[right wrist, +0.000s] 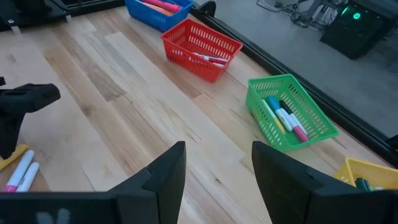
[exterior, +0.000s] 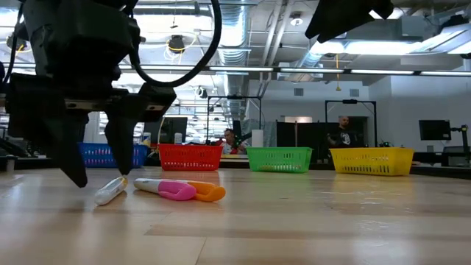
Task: Pick & Place Markers
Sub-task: Put the small yellow highlighter pen into the green bin
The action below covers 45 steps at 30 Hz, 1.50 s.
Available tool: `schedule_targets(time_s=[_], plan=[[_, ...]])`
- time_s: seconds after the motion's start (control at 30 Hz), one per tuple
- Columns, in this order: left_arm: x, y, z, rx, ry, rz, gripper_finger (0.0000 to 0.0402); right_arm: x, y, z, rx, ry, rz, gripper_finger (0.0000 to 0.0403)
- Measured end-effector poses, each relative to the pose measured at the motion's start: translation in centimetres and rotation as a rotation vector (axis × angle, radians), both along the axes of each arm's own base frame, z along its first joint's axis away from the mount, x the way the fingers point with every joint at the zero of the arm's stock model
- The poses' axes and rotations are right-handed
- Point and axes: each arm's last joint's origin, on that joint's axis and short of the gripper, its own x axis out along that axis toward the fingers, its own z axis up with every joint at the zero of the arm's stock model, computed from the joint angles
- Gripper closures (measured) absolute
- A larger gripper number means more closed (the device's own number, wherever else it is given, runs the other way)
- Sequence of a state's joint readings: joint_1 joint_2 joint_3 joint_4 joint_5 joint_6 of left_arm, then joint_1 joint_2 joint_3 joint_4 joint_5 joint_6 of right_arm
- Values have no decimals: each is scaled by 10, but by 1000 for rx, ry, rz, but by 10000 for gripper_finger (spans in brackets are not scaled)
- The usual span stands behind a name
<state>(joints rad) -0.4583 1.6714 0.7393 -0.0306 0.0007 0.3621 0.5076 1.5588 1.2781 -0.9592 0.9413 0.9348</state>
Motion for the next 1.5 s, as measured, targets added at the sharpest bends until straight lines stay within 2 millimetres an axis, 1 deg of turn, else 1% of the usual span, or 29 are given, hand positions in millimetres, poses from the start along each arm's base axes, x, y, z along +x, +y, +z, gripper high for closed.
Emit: schedule_targets(time_s=[0.2,0.57,0.7,0.93,1.1,1.27,1.4,1.5], plan=[[-7,4,-8,9,-4,7,239,0,0,0,0,0,1,229],[-6,3,-8,-16,-18,29,244,0,0,0,1,0,1,229],[-5,4,-8,-113,22,127,275,1,0,0,5,-8,1,229],[-11,0,-12,-187,69,174,363,4,3,2,33,-58,1,228],[-13,-6,-11,-239,74,217,366,7,4,3,47,-84,1,228],[-6,-12,-4,-323,-29,308,363,9,6,5,25,-76,41,225],[3,-15,7,-393,-179,366,364,10,5,10,11,-68,54,227],[6,-14,18,-405,-291,422,363,12,5,15,-16,-50,82,231]])
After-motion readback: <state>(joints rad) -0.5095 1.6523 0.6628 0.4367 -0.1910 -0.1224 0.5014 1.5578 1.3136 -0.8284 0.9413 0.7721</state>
